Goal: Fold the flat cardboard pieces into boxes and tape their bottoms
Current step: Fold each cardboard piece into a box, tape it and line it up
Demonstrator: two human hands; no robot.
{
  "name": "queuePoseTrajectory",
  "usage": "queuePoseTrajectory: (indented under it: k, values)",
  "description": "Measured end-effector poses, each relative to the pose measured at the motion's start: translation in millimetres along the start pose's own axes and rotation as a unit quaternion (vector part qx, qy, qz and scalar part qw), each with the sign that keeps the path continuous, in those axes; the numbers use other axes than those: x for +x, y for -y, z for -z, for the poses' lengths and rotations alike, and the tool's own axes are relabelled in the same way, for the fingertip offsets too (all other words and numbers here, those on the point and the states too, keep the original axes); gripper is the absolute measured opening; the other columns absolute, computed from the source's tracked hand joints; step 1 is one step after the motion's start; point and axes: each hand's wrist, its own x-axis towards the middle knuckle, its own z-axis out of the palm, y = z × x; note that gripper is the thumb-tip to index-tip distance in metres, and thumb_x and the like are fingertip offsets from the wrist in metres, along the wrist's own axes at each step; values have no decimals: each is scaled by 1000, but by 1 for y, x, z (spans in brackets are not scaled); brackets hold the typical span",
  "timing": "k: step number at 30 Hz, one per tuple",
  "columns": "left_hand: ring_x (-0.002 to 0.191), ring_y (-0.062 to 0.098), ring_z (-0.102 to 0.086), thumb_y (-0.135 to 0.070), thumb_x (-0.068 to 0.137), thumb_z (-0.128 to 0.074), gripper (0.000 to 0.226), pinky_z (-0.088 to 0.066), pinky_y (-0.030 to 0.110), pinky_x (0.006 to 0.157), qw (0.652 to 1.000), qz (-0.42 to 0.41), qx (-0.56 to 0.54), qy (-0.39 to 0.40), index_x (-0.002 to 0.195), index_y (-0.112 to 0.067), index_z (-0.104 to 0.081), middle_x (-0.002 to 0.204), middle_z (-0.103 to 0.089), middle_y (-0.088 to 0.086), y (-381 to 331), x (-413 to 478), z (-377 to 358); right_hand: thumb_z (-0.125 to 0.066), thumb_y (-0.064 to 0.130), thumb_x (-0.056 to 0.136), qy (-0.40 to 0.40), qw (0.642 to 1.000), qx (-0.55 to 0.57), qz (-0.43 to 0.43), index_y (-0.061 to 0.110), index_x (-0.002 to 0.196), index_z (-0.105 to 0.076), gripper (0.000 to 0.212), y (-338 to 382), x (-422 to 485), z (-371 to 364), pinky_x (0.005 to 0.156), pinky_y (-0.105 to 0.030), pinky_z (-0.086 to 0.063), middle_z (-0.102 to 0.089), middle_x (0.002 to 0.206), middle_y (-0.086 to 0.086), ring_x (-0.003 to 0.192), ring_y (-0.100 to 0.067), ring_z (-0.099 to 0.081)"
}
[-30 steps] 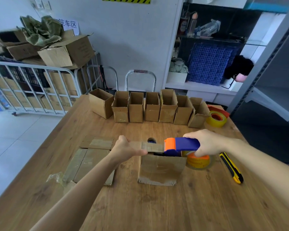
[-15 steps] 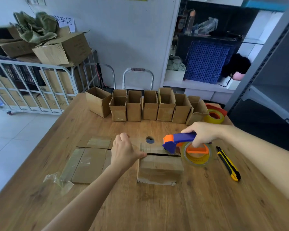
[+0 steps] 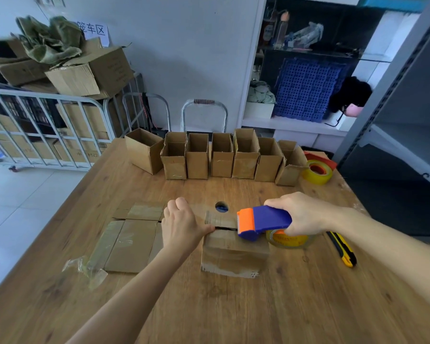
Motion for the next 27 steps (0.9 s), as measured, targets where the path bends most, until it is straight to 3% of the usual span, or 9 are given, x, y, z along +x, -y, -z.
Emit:
queuePoseTrajectory:
  k: [8,12,15,18,27]
  values:
    - [107,19,-42,-47,66,-83,77,-43,29,88,1000,-13,-1,15,117,-13,-39,115,-41,2,-9,-6,15,-72,29,81,-5,998,-54,-8,33,112,-46,41,7,5,-3,64,-20,-39,-55,94,8,81,-9,-52]
    - [82,13,-51,-44,76,-75,52,-45,24,64,983,84,-143,82,102,-14,-42,97,-48,-3,-7,-5,30,-74,32,81,-12,998,-59,-8,32,116,-46,45,6,6,-5,65,-19,-41,-54,95,9,82,-9,-52]
    - [62,16,-41,-28,90,-62,26,-39,23,54,958,138,-233,95,77,-13,-46,70,-45,2,4,1,31,-73,34,81,-23,998,-64,-6,32,114,-46,43,4,6,-7,65,-18,-41,-55,94,9,81,-10,-53]
    - [58,16,-38,-18,93,-53,27,-33,26,51,960,163,-217,66,69,-12,-43,64,-43,3,18,4,20,-72,34,81,-27,998,-63,-7,32,113,-47,41,1,6,-9,64,-18,-42,-56,93,9,79,-9,-53]
    - [57,15,-47,-20,97,-47,26,-38,28,54,942,195,-267,64,73,-10,-51,68,-58,3,29,4,-7,-74,35,79,-30,998,-54,-26,33,114,-46,45,-1,7,-14,72,-25,-52,-58,98,6,84,-13,-56]
